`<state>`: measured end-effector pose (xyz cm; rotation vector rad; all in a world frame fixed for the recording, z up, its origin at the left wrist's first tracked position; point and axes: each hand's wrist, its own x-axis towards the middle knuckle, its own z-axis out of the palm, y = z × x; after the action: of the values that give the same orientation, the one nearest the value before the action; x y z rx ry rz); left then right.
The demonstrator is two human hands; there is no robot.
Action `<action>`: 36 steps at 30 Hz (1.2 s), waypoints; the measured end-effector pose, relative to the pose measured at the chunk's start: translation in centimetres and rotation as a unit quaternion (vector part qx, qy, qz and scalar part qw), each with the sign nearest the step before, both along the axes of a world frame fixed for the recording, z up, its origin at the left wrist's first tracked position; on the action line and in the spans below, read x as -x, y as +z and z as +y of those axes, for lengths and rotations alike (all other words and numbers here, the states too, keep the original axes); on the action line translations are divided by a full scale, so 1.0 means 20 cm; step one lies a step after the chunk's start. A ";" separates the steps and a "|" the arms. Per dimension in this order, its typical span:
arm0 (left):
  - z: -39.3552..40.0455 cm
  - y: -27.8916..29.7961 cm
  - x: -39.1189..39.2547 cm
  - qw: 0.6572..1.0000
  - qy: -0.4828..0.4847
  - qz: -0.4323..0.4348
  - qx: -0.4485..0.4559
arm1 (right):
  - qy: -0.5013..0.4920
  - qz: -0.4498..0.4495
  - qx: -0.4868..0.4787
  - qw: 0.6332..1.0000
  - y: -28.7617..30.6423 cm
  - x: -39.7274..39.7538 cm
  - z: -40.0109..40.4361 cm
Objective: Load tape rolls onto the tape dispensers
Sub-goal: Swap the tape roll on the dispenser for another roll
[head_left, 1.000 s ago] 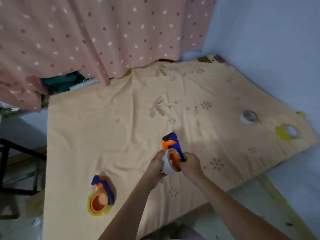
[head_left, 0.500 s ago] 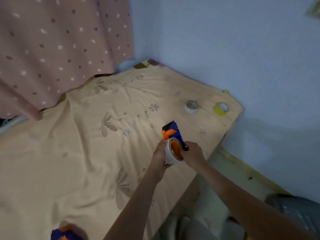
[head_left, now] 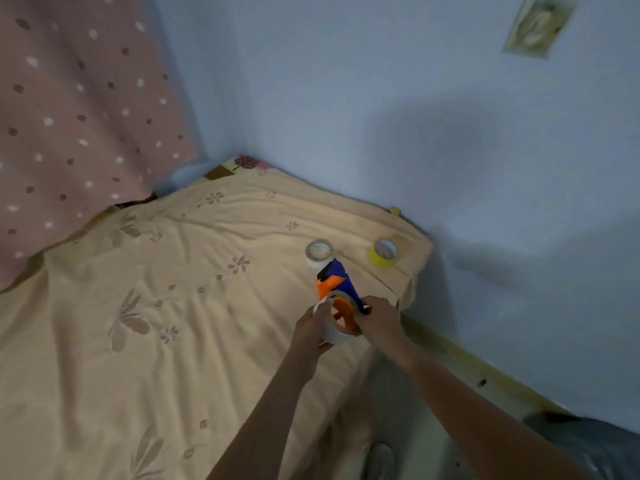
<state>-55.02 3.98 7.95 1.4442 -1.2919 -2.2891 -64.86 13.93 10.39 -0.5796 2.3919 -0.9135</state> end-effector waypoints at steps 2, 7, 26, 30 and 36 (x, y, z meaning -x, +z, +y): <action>0.03 0.00 0.13 1.000 0.003 0.021 0.019 | 0.021 0.007 0.004 1.000 0.02 0.16 0.01; 0.03 0.03 0.41 0.998 0.011 0.046 0.038 | 0.031 -0.002 -0.002 1.000 0.02 0.49 -0.02; -0.43 -0.29 1.34 0.982 0.159 0.083 -0.066 | 0.149 -0.133 -0.091 0.976 -0.11 1.55 -0.64; -0.51 -0.26 1.39 0.972 0.207 0.094 -0.065 | 0.175 -0.224 -0.073 0.956 -0.12 1.69 -0.81; -0.54 -0.22 1.44 0.962 0.257 0.083 -0.038 | 0.252 -0.336 -0.074 0.905 -0.17 1.83 -0.97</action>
<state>-83.82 -6.73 3.59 1.3715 -0.6828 -2.0632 -101.43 -5.48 6.91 -0.6498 1.5642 -0.5641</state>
